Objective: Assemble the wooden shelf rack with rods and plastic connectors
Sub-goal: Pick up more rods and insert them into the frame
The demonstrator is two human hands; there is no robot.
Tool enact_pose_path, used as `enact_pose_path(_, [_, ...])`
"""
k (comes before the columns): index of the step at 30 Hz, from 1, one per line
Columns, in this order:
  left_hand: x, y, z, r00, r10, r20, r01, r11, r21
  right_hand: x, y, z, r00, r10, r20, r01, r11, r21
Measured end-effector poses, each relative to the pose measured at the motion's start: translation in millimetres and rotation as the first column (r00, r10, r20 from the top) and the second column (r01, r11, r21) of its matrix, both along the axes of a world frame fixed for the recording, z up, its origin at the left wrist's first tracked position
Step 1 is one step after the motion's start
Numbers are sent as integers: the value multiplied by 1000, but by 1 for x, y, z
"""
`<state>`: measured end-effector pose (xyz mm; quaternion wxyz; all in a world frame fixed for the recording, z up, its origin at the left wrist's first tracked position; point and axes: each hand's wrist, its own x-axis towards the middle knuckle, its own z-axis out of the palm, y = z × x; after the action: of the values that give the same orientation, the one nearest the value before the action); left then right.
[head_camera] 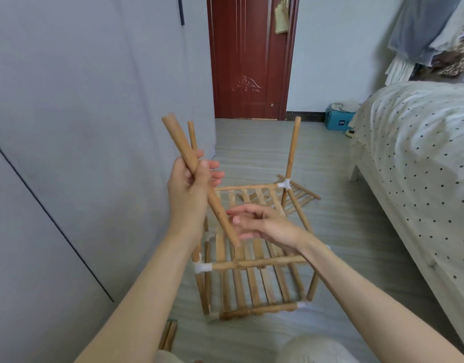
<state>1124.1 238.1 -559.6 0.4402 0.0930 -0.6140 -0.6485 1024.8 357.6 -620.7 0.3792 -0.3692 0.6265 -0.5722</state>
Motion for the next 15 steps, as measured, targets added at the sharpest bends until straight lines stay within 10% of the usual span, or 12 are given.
enact_pose_path(6, [-25, 42, -13, 982, -177, 62, 172, 982, 73, 4, 40, 6, 943, -116, -313, 133, 990, 35])
enact_pose_path(15, [-72, 73, -63, 850, -112, 514, 351, 849, -396, -39, 114, -29, 728, -404, -555, 563, 813, 147])
